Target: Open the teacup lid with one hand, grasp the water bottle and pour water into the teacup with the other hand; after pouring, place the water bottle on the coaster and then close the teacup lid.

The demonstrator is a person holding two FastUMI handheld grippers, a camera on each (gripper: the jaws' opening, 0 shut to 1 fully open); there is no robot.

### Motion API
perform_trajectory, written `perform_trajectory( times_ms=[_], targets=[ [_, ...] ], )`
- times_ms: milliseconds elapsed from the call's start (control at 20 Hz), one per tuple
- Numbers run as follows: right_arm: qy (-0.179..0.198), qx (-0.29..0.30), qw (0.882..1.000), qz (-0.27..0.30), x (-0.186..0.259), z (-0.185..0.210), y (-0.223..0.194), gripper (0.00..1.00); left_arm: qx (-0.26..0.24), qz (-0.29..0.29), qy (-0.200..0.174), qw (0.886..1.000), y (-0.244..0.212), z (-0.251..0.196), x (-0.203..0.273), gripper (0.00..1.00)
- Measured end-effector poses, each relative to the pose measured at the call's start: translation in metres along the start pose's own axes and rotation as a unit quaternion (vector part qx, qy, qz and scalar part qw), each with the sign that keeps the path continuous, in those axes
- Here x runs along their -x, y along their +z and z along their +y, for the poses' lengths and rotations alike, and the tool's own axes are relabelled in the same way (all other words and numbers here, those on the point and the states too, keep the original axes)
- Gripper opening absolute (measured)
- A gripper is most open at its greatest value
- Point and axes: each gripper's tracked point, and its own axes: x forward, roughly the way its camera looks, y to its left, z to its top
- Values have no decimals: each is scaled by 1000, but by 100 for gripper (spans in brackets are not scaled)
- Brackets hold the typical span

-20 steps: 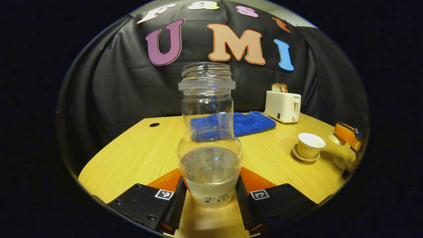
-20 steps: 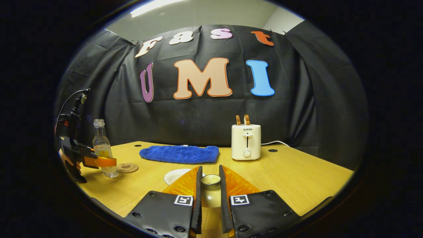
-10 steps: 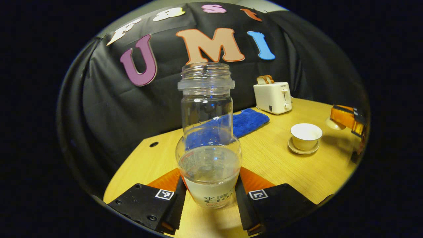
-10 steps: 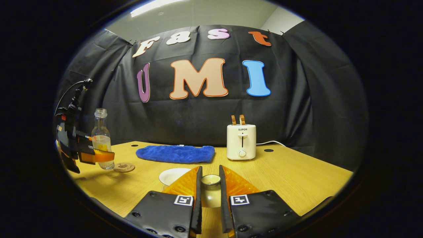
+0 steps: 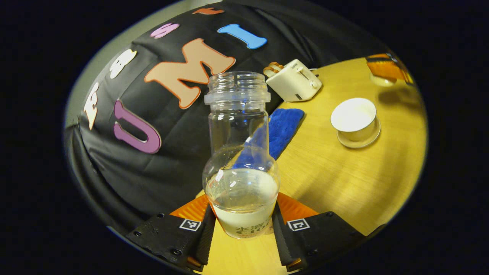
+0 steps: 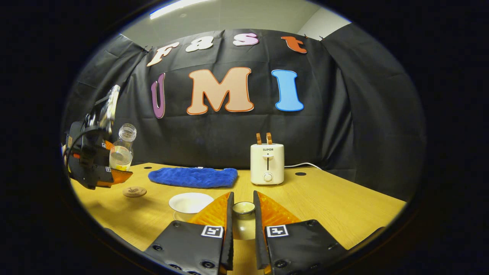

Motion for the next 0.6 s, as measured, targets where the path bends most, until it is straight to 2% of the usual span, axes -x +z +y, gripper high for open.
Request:
perform_trajectory(
  times_ms=[350, 600],
  targets=[
    [-9, 0, 1000, 0, 1, -13, 1, 27, -86, 40, 12, 995, 0, -16, -25, 66],
    [-9, 0, 1000, 0, 0, -13, 0, 27, -161, 60, 27, 985, 5, -15, -37, 66]
  ],
)
